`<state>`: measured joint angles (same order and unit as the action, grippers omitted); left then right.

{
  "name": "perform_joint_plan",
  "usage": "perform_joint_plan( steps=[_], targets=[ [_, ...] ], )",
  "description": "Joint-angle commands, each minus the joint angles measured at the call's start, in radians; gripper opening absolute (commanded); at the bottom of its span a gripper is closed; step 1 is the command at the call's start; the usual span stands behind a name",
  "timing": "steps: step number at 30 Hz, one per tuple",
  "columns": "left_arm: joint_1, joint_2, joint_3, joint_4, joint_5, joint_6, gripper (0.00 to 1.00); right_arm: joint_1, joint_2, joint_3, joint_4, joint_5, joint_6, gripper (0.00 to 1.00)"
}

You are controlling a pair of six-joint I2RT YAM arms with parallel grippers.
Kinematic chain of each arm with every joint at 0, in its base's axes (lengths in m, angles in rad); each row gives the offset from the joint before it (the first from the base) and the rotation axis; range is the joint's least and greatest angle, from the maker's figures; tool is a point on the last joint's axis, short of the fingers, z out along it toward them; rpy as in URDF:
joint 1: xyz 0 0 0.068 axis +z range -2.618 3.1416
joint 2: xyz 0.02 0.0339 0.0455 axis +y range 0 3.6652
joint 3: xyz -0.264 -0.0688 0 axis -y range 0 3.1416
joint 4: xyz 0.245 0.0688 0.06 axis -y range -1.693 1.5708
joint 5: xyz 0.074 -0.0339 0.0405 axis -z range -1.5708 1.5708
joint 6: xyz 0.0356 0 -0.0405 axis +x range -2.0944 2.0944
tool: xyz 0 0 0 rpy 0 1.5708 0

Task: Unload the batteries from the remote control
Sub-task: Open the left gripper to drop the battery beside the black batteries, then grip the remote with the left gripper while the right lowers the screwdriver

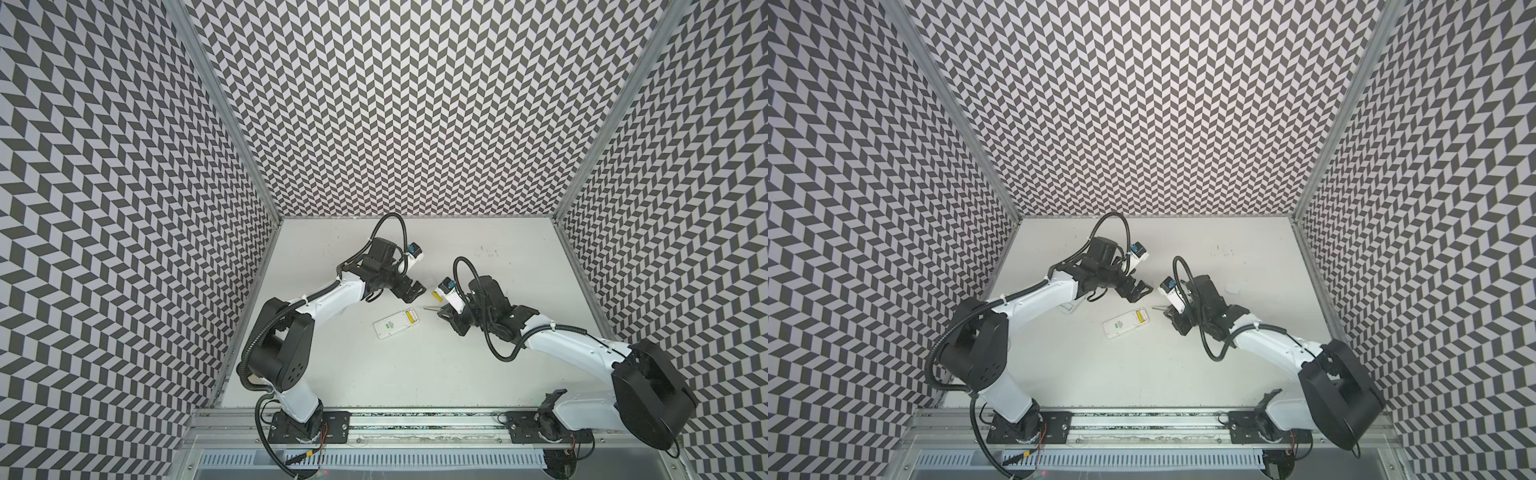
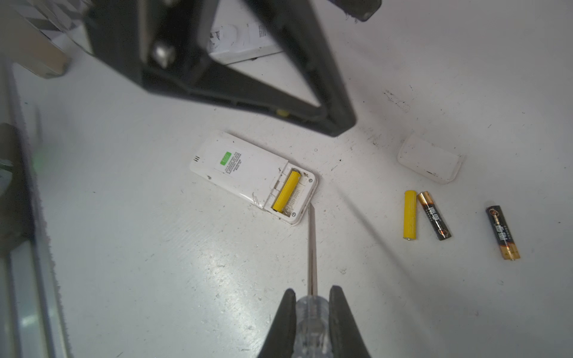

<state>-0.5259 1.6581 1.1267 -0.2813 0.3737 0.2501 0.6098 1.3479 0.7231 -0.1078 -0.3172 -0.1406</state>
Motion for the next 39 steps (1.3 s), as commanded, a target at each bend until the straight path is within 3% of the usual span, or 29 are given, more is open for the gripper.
perform_joint_plan(
  steps=[1,5,13,17,28,39],
  targets=[
    [-0.012,-0.064,-0.088,-0.007,-0.017,0.139,1.00,-0.028,0.039,0.062,-0.021,-0.104,0.103,0.00],
    [-0.024,-0.097,-0.152,-0.017,-0.012,0.272,1.00,-0.073,0.149,0.176,-0.151,-0.160,0.113,0.00],
    [-0.027,-0.092,-0.227,0.011,0.001,0.320,1.00,-0.148,0.272,0.306,-0.263,-0.311,0.215,0.00],
    [-0.031,-0.058,-0.245,0.045,-0.050,0.341,1.00,-0.148,0.340,0.385,-0.343,-0.324,0.252,0.00],
    [-0.019,-0.010,-0.269,0.042,-0.056,0.387,1.00,-0.148,0.481,0.545,-0.519,-0.356,0.280,0.00],
    [-0.068,0.059,-0.281,0.100,-0.066,0.423,1.00,-0.136,0.499,0.565,-0.577,-0.399,0.261,0.00]
  ],
)
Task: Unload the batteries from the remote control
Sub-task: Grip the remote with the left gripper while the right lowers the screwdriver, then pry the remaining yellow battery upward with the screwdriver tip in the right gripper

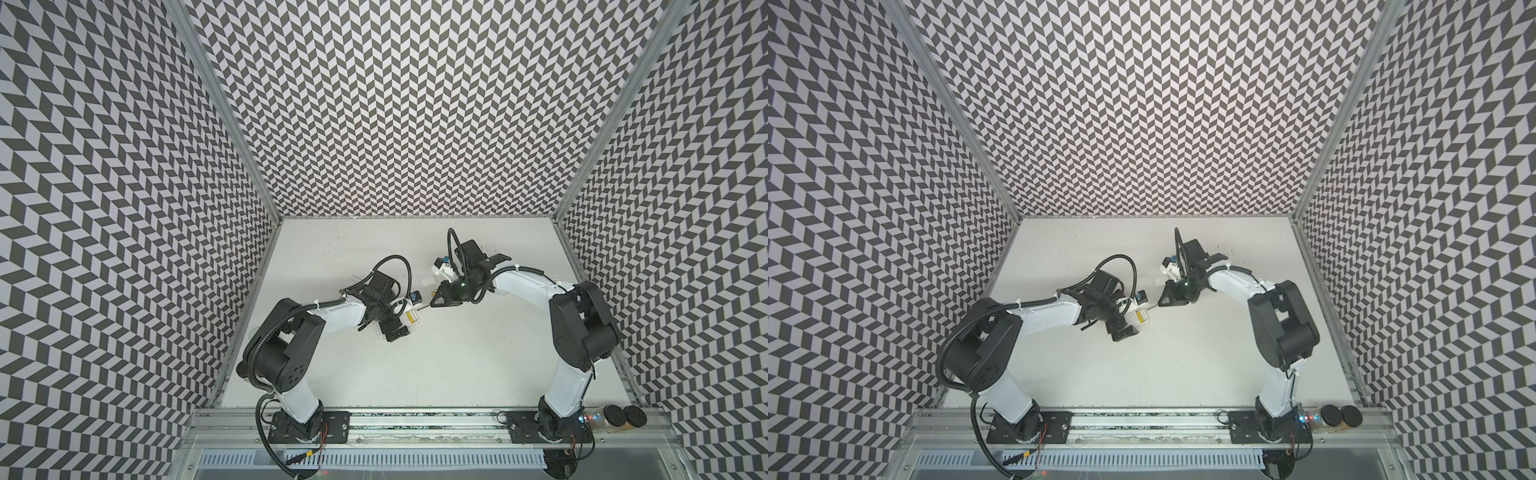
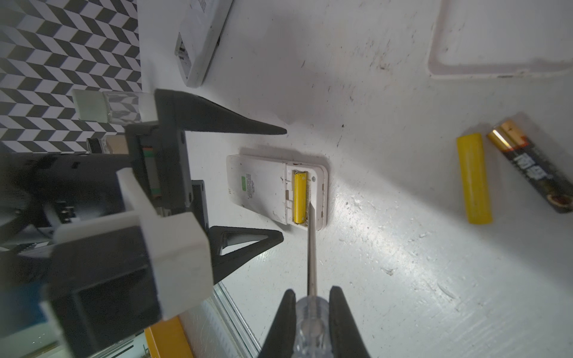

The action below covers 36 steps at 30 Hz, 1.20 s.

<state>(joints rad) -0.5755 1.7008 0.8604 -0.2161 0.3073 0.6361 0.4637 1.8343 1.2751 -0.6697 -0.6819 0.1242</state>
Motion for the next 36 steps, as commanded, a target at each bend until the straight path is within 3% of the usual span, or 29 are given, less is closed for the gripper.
perform_joint_plan(
  steps=[1,8,12,23,25,33,36],
  targets=[
    [-0.027,0.021,-0.014,0.029,-0.005,0.046,0.99,0.012,0.023,0.018,-0.019,-0.039,-0.006,0.00],
    [-0.035,0.052,-0.008,0.045,0.005,0.038,0.82,0.029,0.057,0.013,0.029,-0.050,0.036,0.00],
    [-0.037,0.058,-0.004,0.029,0.030,0.032,0.66,0.035,0.068,0.023,0.033,-0.042,0.044,0.00],
    [-0.038,0.068,-0.011,0.027,0.024,0.074,0.44,0.042,0.121,0.044,-0.011,-0.026,0.040,0.00],
    [-0.037,0.065,-0.007,0.023,0.027,0.067,0.34,0.043,0.121,0.038,0.005,-0.039,0.042,0.00],
    [-0.040,0.060,-0.015,0.032,0.030,0.075,0.32,0.057,0.129,0.018,0.043,-0.052,0.070,0.00],
    [-0.043,0.067,-0.015,0.031,0.026,0.085,0.31,0.079,0.142,0.028,0.016,-0.006,0.071,0.00]
  ],
)
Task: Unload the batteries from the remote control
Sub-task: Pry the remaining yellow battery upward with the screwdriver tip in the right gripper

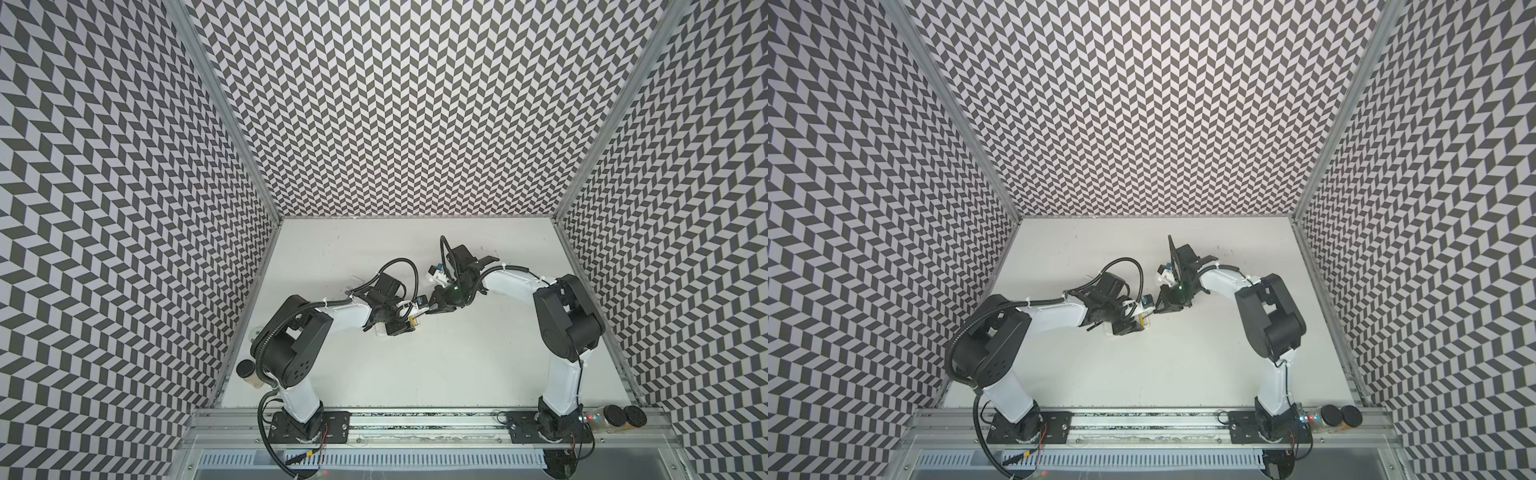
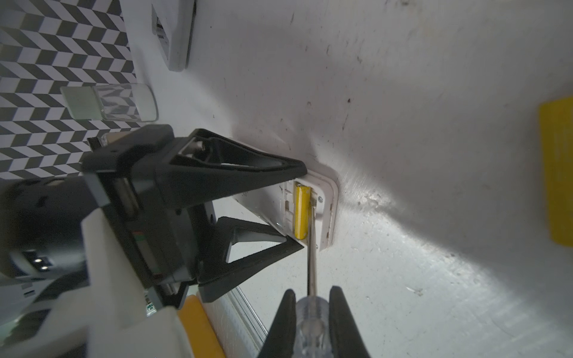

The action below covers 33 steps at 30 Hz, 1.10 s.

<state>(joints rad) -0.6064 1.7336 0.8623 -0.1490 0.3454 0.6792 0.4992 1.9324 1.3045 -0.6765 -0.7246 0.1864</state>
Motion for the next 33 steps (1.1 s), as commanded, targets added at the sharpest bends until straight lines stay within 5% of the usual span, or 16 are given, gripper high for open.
perform_joint_plan(
  steps=[1,5,17,26,33],
  targets=[
    [-0.013,0.034,-0.007,-0.047,-0.012,0.041,0.31,0.053,0.051,0.018,-0.009,0.061,0.010,0.00],
    [-0.010,0.023,0.005,-0.041,0.003,0.014,0.26,0.091,0.048,0.059,-0.046,0.076,-0.002,0.00],
    [-0.016,0.011,-0.002,-0.054,0.000,0.017,0.25,-0.021,0.118,-0.073,0.144,-0.306,-0.006,0.00],
    [-0.012,0.008,-0.007,-0.046,0.012,0.019,0.26,-0.051,0.113,-0.056,0.097,-0.204,-0.035,0.00],
    [-0.015,0.006,0.009,-0.056,-0.003,0.017,0.43,-0.050,0.076,-0.110,0.136,-0.232,-0.016,0.00]
  ],
)
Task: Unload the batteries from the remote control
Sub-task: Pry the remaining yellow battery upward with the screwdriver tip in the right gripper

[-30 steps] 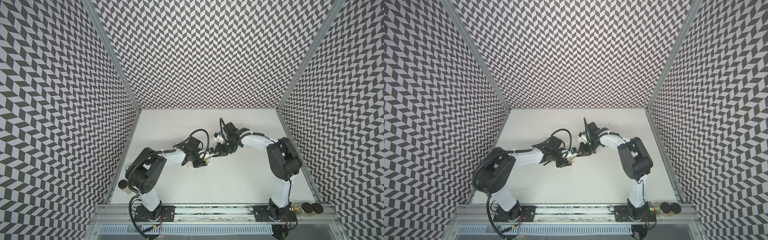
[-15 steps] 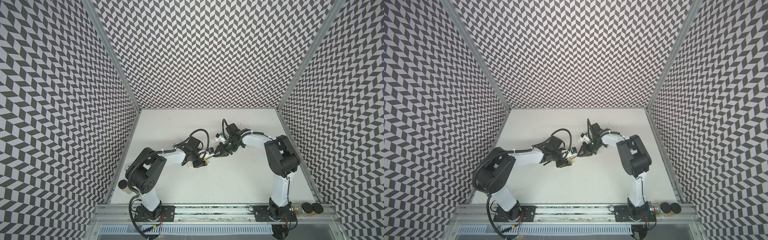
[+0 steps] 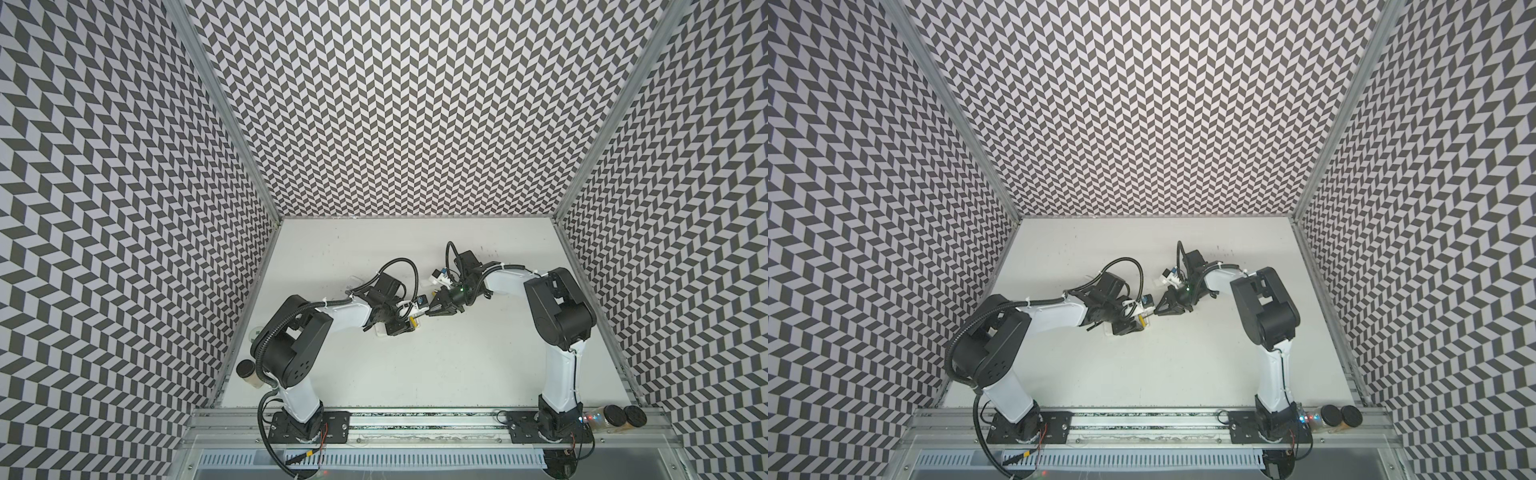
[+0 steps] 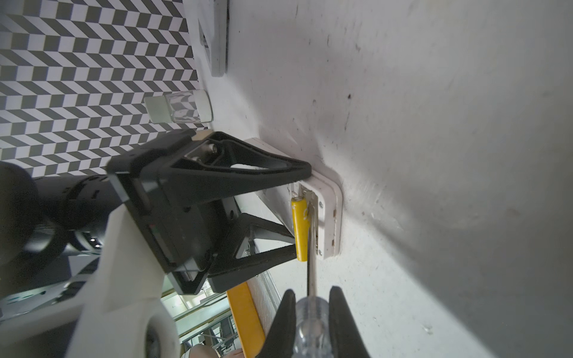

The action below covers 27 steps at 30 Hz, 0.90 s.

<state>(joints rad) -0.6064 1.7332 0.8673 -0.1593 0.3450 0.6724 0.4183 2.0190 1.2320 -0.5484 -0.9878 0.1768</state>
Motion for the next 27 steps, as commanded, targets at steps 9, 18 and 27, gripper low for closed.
perform_joint_plan(
  steps=[9,18,27],
  targets=[
    [-0.036,0.003,0.071,-0.088,-0.013,0.007,0.64,0.024,-0.026,-0.021,-0.017,0.023,-0.012,0.00],
    [-0.062,0.010,0.055,-0.071,-0.094,0.051,0.59,0.008,-0.064,-0.060,0.015,0.001,0.005,0.00],
    [-0.063,0.006,0.085,-0.093,-0.114,0.032,0.44,0.000,-0.052,-0.047,0.011,0.014,0.004,0.00]
  ],
)
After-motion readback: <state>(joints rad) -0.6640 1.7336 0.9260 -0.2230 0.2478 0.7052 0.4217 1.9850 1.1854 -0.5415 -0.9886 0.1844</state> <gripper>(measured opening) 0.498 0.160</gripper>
